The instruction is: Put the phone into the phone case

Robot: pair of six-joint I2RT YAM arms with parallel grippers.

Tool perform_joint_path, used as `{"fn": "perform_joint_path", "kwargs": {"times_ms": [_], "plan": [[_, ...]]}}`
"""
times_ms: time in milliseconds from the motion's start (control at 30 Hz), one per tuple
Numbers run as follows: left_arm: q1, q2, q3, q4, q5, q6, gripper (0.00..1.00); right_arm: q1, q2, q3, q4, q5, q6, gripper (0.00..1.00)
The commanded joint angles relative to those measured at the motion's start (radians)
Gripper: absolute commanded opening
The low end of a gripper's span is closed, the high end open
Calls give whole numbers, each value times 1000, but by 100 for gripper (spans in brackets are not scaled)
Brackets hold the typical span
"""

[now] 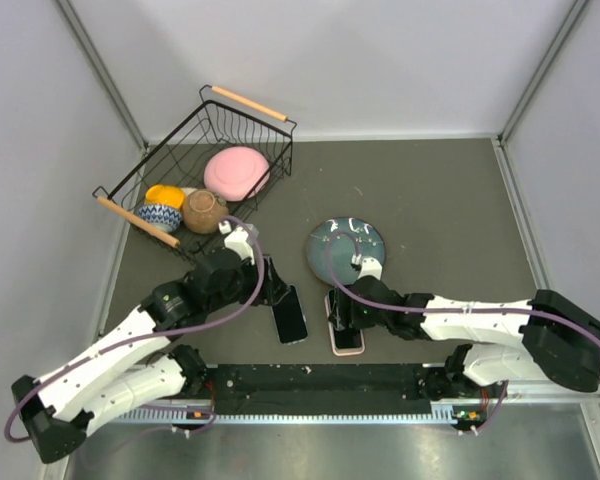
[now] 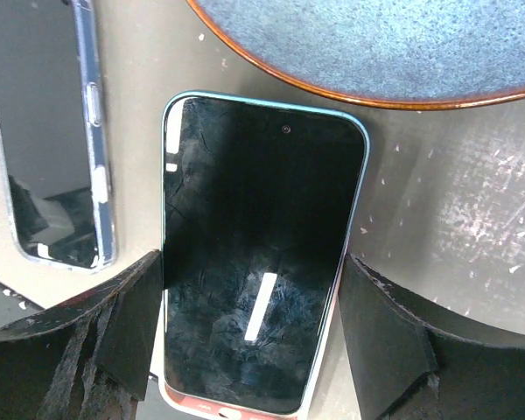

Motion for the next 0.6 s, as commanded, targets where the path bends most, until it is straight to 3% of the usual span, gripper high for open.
{"fn": "perform_joint_path", "kwargs": {"times_ms": [0, 567], "plan": [[-4, 70, -69, 250, 111, -86, 66, 13, -31, -84, 146, -32, -6, 42], [-2, 375, -189, 706, 235, -203, 65, 13, -215, -226, 222, -6, 11, 41]]}}
